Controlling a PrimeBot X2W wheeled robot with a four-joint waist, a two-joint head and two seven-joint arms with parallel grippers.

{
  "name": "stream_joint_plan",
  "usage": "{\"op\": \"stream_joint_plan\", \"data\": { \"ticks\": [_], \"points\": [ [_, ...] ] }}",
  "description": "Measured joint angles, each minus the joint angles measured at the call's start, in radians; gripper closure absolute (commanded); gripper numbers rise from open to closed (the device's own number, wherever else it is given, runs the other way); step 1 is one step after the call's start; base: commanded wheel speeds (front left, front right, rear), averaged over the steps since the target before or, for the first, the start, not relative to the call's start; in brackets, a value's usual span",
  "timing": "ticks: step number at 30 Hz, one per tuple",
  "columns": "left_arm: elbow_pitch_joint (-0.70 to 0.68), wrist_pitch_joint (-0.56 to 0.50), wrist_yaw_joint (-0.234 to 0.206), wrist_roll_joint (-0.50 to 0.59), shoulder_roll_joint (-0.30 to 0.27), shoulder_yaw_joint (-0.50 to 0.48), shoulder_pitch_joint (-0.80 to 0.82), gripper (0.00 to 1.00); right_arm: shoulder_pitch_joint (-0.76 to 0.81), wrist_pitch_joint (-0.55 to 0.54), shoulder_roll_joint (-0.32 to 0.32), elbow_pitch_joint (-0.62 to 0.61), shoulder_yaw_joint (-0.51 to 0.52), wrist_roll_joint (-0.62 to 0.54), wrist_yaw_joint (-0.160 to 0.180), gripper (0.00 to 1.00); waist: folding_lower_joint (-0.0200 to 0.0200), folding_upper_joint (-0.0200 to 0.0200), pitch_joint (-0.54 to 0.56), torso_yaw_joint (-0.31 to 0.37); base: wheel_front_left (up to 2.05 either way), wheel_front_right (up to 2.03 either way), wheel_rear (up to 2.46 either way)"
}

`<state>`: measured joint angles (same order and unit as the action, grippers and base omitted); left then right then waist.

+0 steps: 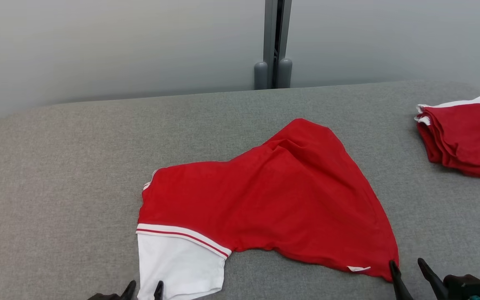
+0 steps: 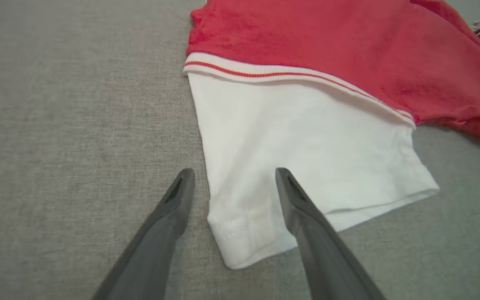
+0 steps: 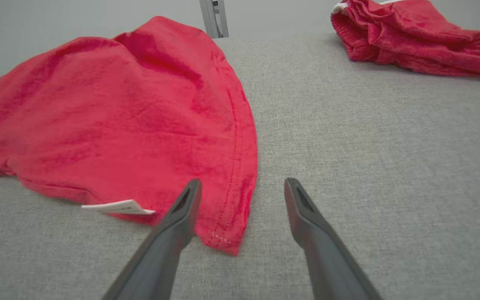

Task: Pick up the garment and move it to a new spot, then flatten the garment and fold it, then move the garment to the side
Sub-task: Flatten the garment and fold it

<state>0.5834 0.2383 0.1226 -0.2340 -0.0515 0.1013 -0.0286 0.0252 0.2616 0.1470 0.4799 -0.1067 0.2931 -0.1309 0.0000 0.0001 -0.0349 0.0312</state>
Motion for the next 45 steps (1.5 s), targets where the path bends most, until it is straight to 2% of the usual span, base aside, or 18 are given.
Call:
{"op": "stream_joint_plan", "data": {
  "ticks": [13,14,15,16,17,18,23,27,30,31,33,37,42,45],
  "points": [
    [0.216,0.030,0.008,-0.082,0.002,0.058,0.114,0.00,-0.056,0.000,-0.022,0.173,-0.063,0.041,0.000,0.00,0.0000,0.0000,-0.024,-0.008,0.00,0.00,0.00],
    [0.226,0.031,0.008,-0.089,0.001,0.069,0.121,0.00,-0.064,0.003,-0.022,0.181,-0.069,0.048,0.000,0.15,0.0000,0.0000,-0.024,-0.008,0.00,0.00,0.00],
    [0.234,0.033,0.008,-0.104,0.000,0.081,0.125,0.00,-0.070,0.003,-0.023,0.187,-0.074,0.052,0.000,0.70,0.0000,0.0000,-0.024,-0.008,0.00,0.00,0.00],
    [0.241,0.035,0.008,-0.126,-0.002,0.097,0.129,0.47,-0.073,0.003,-0.023,0.187,-0.079,0.055,0.000,1.00,0.0000,0.0000,-0.024,-0.008,0.00,0.00,0.00],
    [0.247,0.035,0.008,-0.142,-0.004,0.112,0.135,0.78,-0.077,0.003,-0.023,0.187,-0.084,0.060,0.000,1.00,0.0000,0.0000,-0.024,-0.008,0.00,0.00,0.00],
    [0.251,0.035,0.007,-0.150,-0.006,0.119,0.138,1.00,-0.079,0.003,-0.023,0.185,-0.087,0.063,0.000,1.00,0.0000,0.0000,-0.024,-0.008,0.00,0.00,0.00],
    [0.219,0.033,0.007,-0.218,-0.002,0.152,0.140,1.00,-0.083,0.002,-0.017,0.128,-0.092,0.075,0.000,1.00,0.0000,0.0000,-0.024,-0.006,0.00,0.00,0.00],
    [0.092,0.025,0.007,-0.261,-0.001,0.151,0.136,1.00,-0.084,0.002,-0.007,0.041,-0.087,0.080,0.000,1.00,0.0000,0.0000,-0.028,-0.003,0.00,0.00,0.00],
    [-0.009,0.025,0.007,-0.295,-0.025,0.141,0.152,1.00,-0.105,0.002,0.000,-0.035,-0.104,0.100,0.000,1.00,0.0000,0.0000,-0.035,0.003,0.00,0.00,0.00],
    [-0.065,0.025,0.007,-0.315,-0.053,0.146,0.198,1.00,-0.143,0.003,0.011,-0.085,-0.125,0.138,0.000,1.00,0.0000,0.0000,-0.046,0.008,0.00,0.00,0.00],
    [-0.114,0.010,0.007,-0.351,-0.075,0.152,0.271,1.00,-0.200,0.003,0.052,-0.117,-0.148,0.144,0.000,1.00,0.0000,0.0000,-0.061,0.014,0.00,0.00,0.00],
    [-0.183,-0.077,0.007,-0.382,-0.146,0.157,0.482,1.00,-0.377,0.002,0.111,-0.135,-0.194,0.174,0.000,1.00,0.0000,0.0000,-0.108,0.028,0.00,0.00,0.00],
    [-0.198,-0.217,0.007,-0.400,-0.196,0.149,0.827,1.00,-0.680,-0.016,0.152,-0.087,-0.210,0.272,0.000,1.00,0.0000,0.0000,-0.204,0.047,0.00,0.00,0.00],
    [-0.162,-0.272,0.002,-0.396,-0.201,0.140,1.048,1.00,-0.877,-0.050,0.165,-0.044,-0.214,0.336,0.000,1.00,0.0000,0.0000,-0.273,0.056,0.00,0.00,0.00]
  ]
}}
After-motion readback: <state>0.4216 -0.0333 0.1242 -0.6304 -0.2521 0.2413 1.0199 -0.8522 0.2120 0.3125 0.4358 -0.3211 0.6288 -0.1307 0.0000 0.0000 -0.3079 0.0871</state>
